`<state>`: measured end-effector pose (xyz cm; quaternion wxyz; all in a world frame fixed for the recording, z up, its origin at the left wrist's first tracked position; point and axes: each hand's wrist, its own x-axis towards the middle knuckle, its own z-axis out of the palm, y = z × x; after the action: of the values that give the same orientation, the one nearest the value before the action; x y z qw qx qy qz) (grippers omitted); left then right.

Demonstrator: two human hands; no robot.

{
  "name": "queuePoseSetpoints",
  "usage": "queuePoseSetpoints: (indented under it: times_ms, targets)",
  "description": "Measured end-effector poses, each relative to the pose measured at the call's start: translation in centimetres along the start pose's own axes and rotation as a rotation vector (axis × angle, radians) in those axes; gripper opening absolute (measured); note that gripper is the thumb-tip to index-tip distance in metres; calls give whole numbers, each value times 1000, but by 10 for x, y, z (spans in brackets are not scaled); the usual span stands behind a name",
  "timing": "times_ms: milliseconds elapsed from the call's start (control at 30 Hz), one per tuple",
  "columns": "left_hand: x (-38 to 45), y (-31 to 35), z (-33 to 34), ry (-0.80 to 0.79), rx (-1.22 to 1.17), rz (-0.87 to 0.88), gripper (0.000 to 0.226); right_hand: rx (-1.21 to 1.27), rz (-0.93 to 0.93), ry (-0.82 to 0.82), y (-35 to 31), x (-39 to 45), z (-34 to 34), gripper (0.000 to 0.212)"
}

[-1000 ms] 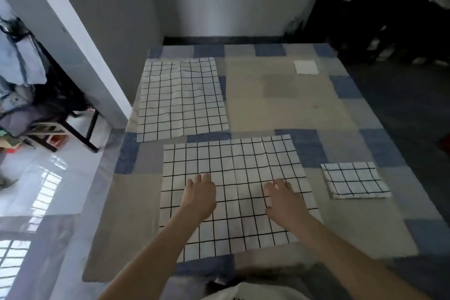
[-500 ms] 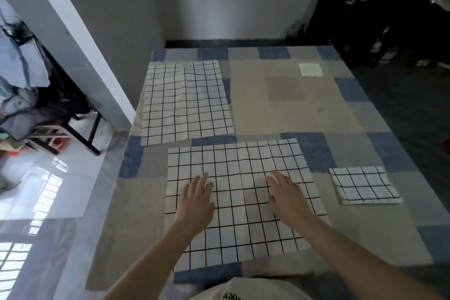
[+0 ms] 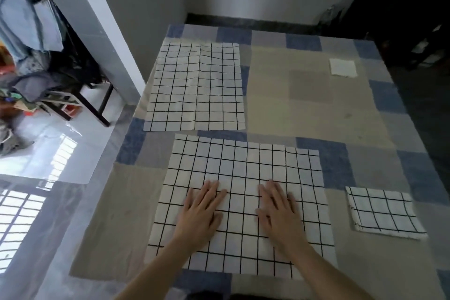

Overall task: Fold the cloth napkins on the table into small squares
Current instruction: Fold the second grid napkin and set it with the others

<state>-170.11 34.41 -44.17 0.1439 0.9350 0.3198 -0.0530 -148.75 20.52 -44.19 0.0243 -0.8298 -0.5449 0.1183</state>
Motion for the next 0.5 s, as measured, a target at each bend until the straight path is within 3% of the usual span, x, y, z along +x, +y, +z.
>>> queuePoseSetpoints:
  times_ms: [133,267,367,500]
  targets:
    - [4,-5,-4,-7,-1,23,57,21,113,18,29,-2,-2,59]
    - [10,-1,-11,90,-122,-49,53,83,169,45,20,3,-3,61]
    - [29,1,-18,87,-163,13,51,131,135,48,2,13,-5,63]
    - [38,-17,-16,65,-119,-74,55,123,94,32,10,16,-4,62]
